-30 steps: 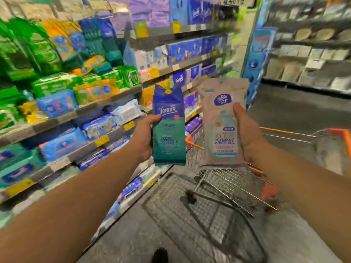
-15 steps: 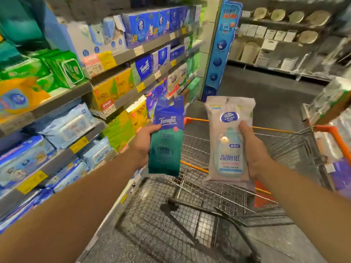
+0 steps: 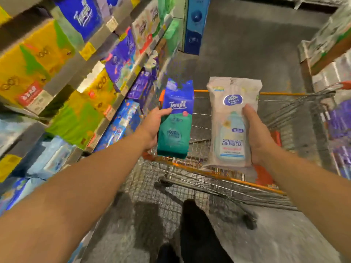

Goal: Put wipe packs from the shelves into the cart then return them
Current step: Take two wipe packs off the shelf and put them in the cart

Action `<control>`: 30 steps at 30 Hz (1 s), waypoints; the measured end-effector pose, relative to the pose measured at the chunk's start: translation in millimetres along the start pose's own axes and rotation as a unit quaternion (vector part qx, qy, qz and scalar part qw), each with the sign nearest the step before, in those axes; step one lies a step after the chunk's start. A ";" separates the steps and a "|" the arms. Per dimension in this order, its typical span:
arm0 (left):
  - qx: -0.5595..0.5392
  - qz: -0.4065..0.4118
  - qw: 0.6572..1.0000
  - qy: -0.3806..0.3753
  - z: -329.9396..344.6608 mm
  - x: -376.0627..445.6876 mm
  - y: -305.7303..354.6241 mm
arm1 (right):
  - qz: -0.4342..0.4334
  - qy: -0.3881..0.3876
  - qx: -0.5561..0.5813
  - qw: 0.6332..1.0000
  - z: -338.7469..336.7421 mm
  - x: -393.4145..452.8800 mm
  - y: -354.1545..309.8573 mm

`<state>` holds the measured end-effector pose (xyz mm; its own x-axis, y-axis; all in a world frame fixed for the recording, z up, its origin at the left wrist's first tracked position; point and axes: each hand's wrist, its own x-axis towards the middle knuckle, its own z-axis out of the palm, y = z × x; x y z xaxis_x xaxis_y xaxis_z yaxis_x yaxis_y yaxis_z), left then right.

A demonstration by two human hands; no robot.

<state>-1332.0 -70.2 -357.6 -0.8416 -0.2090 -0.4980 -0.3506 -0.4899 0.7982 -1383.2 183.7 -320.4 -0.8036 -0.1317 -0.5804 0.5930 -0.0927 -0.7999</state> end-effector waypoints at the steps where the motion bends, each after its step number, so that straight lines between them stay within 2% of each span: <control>1: 0.003 -0.007 1.000 0.006 3.5 15.9 -4.9 | 0.009 -0.005 0.001 1.000 0.8 17.0 0.7; 6: 0.035 -0.047 0.997 0.051 7.2 85.9 -38.6 | 0.075 -0.061 -0.001 0.995 9.2 101.7 21.5; 12: 0.051 -0.154 0.983 0.080 -17.5 136.3 -90.6 | 0.169 -0.116 -0.024 0.978 15.8 174.3 80.0; 15: 0.108 -0.202 0.968 0.098 -35.4 158.8 -115.1 | 0.218 -0.117 -0.016 0.969 28.3 199.3 119.0; 17: 0.151 -0.235 0.957 0.077 -53.0 177.5 -137.7 | 0.243 -0.111 -0.006 0.964 38.2 213.1 144.6; 19: 0.187 -0.236 0.951 0.075 -63.5 192.7 -153.0 | 0.264 -0.113 0.000 0.958 49.1 224.7 167.5; 21: 0.273 -0.230 0.930 0.084 -66.8 202.5 -160.1 | 0.275 -0.114 0.007 0.955 59.3 236.7 189.2; 24: 0.418 -0.228 0.872 0.112 -72.8 216.0 -170.6 | 0.284 -0.108 0.022 0.953 71.4 253.9 217.6; 27: 0.479 -0.230 0.835 0.141 -82.3 225.6 -184.2 | 0.286 -0.104 0.036 0.952 80.0 267.3 239.6; 30: 0.499 -0.252 0.813 0.162 -89.3 234.2 -197.8 | 0.294 -0.100 0.035 0.950 85.9 279.2 256.3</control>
<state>-1423.0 -97.8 -662.3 -0.3908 -0.4864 -0.7815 -0.9128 0.3139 0.2611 -1451.2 38.4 -674.4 -0.3105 -0.3650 -0.8777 0.9439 -0.0094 -0.3300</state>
